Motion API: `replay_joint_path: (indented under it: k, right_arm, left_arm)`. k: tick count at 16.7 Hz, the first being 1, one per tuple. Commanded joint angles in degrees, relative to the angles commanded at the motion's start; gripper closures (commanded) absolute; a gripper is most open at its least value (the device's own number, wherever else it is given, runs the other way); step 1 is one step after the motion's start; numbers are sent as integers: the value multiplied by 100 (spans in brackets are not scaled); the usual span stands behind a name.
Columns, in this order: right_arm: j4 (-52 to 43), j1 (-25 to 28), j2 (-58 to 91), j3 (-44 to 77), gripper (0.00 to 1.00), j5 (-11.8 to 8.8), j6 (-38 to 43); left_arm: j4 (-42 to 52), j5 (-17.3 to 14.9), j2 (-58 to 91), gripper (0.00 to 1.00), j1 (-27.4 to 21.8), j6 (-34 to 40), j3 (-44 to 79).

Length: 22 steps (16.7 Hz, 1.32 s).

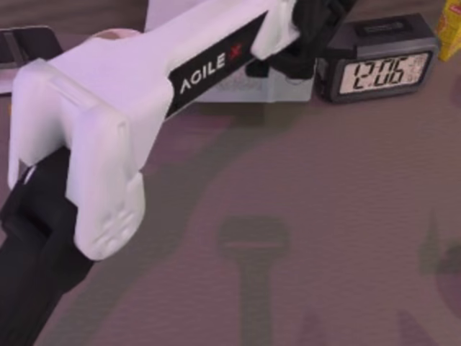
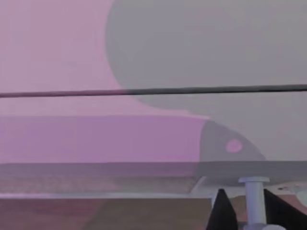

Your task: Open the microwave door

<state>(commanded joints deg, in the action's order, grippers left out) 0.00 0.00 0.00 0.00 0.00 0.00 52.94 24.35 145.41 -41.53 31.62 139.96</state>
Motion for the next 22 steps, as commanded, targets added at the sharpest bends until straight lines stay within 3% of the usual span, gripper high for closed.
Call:
replay_joint_path:
  k: [6,22]
  right_arm:
    - [0,0,0,0,0,0,0]
    - [0,0,0,0,0,0,0]
  left_arm:
    - [1703,-550,403,100,200,384,1398]
    - [1788,-585,425,100,213,406,1481]
